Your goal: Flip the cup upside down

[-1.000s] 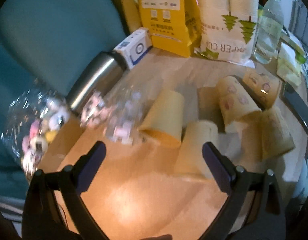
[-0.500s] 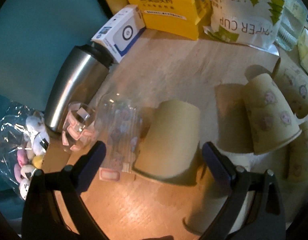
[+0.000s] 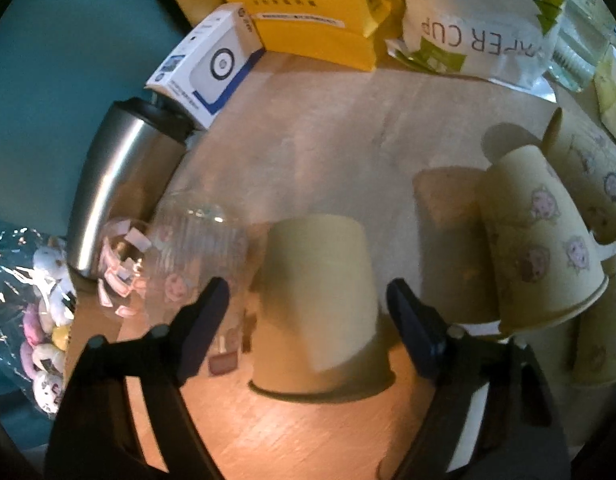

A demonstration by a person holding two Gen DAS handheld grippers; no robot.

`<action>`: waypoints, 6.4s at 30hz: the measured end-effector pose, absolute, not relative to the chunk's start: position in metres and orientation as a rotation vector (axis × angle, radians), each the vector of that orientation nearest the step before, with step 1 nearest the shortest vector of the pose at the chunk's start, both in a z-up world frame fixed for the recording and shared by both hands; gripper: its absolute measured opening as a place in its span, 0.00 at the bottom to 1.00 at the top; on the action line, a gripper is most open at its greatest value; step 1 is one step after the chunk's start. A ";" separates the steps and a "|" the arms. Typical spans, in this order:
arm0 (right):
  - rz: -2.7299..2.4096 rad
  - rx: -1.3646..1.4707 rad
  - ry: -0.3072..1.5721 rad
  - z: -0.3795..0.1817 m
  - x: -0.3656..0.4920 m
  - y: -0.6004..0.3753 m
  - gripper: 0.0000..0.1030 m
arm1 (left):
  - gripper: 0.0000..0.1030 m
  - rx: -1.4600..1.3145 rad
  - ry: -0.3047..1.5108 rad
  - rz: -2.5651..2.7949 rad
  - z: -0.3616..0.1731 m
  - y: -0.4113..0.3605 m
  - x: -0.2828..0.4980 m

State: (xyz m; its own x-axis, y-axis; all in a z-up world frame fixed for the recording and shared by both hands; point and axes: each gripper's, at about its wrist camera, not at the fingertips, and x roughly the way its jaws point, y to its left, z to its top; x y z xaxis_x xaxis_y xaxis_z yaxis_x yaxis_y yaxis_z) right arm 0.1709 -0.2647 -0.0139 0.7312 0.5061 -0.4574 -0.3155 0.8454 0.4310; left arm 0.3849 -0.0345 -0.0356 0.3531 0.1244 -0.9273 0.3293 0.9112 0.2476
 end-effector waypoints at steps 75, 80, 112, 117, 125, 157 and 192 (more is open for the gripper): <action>0.879 0.480 0.694 -0.013 0.064 -0.185 0.71 | 0.59 0.125 0.409 -0.343 0.009 -0.063 -0.013; 0.890 0.457 0.681 -0.012 0.063 -0.183 0.57 | 0.59 0.133 0.410 -0.347 0.008 -0.065 -0.013; 0.522 0.102 0.464 -0.022 0.091 -0.176 0.57 | 0.77 0.062 0.458 -0.240 -0.002 -0.023 -0.003; 0.499 0.003 0.446 -0.033 0.086 -0.158 0.57 | 0.77 -0.033 0.431 -0.175 0.005 0.005 0.005; 0.461 -0.084 0.427 -0.040 0.085 -0.143 0.57 | 0.77 -0.050 0.447 -0.161 0.000 0.012 0.009; 0.446 -0.008 0.435 -0.032 0.018 -0.180 0.72 | 0.78 0.058 0.424 -0.223 -0.001 -0.015 -0.006; 0.446 0.027 0.451 -0.036 0.019 -0.187 0.72 | 0.91 0.069 0.417 -0.153 -0.001 -0.017 -0.006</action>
State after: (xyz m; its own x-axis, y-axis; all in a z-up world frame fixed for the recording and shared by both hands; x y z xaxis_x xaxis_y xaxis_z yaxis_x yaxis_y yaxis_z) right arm 0.0190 -0.1870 -0.0359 0.8056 0.4229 -0.4150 -0.4110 0.9033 0.1227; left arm -0.0065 -0.0172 -0.0009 0.9030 -0.1339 -0.4082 0.1622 0.9861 0.0352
